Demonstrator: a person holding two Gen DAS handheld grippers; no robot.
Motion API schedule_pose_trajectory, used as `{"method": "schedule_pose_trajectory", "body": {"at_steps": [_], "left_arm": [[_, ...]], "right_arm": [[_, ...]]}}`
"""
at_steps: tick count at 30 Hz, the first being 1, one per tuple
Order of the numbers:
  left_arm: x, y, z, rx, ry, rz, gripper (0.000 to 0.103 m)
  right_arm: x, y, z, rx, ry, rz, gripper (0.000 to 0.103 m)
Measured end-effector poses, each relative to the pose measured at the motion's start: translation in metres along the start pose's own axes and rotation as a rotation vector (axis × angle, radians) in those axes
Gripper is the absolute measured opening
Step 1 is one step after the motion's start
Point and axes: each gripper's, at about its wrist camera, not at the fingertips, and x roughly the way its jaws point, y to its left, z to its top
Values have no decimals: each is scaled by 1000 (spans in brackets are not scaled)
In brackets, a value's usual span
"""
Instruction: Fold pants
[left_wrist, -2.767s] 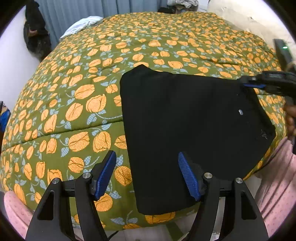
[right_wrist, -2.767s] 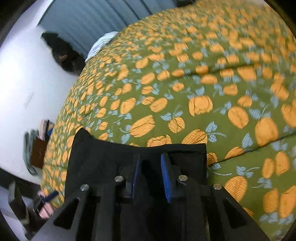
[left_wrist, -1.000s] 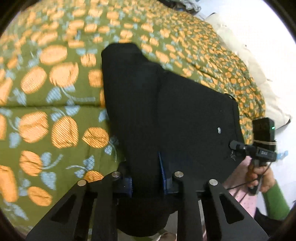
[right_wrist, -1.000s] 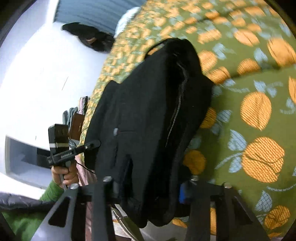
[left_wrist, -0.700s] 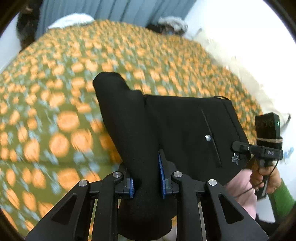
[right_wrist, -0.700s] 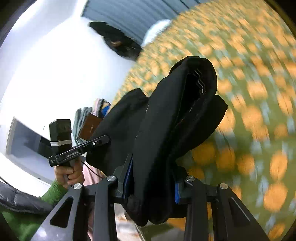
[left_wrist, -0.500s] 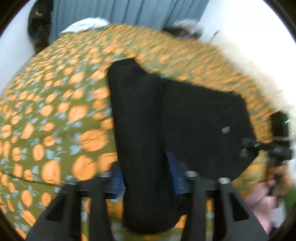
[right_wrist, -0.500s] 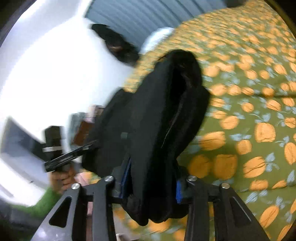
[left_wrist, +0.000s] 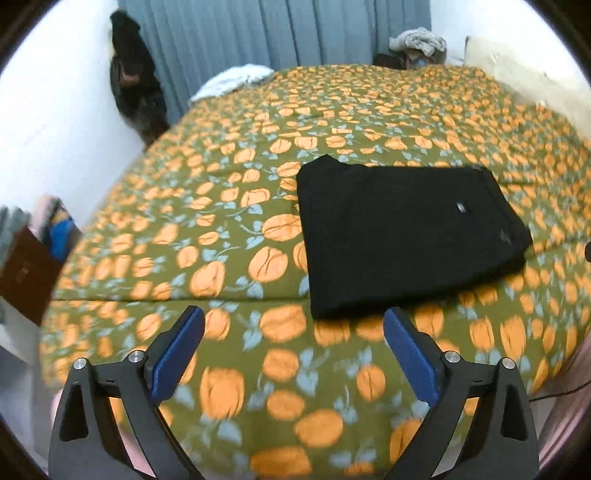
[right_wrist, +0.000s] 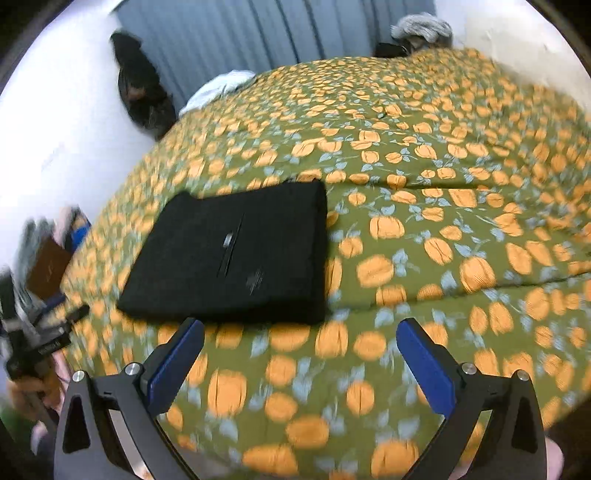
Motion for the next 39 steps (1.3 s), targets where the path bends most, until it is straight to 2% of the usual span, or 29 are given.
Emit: {"method": "schedule_pose_trajectory", "body": {"at_steps": [1,5,9,15,18,20,22,24,28,33,39], "left_arm": [[-10,-5,-4,5,4,29,99],[-35,-12,-12,6,9,54,99],[-45,-20,-15,63,35,24,99],[-68,-16,-10,81,100,-42,99],[-88,-3,-6,113,71,-35,99],[-98,6,-2,135,56,-7,99],[-104,16,0,120,54,8,99],[-106,20,0,81,64,-4,99],[-107,13,-7,-4,104,-65,99],[-107,-3,-11,20,121,-97,99],[-107,-7,-8,35,116,-90,99]], "right_arm": [[-9,7,-10,-25,-9,-14,103],[-42,24,-42,-68,-3,-47,103],[-63,37,-59,-61,-3,-17,103],[-91,60,-59,-93,-24,-11,103],[-110,61,-53,-135,-47,-31,103],[-123,57,-47,-181,-76,-83,103],[-127,54,-42,-220,-80,-132,103],[-129,51,-39,-222,-77,-135,103],[-127,59,-42,-177,-45,-51,103],[-120,79,-54,-179,-8,9,103],[-116,77,-53,-161,-2,-21,103]]}}
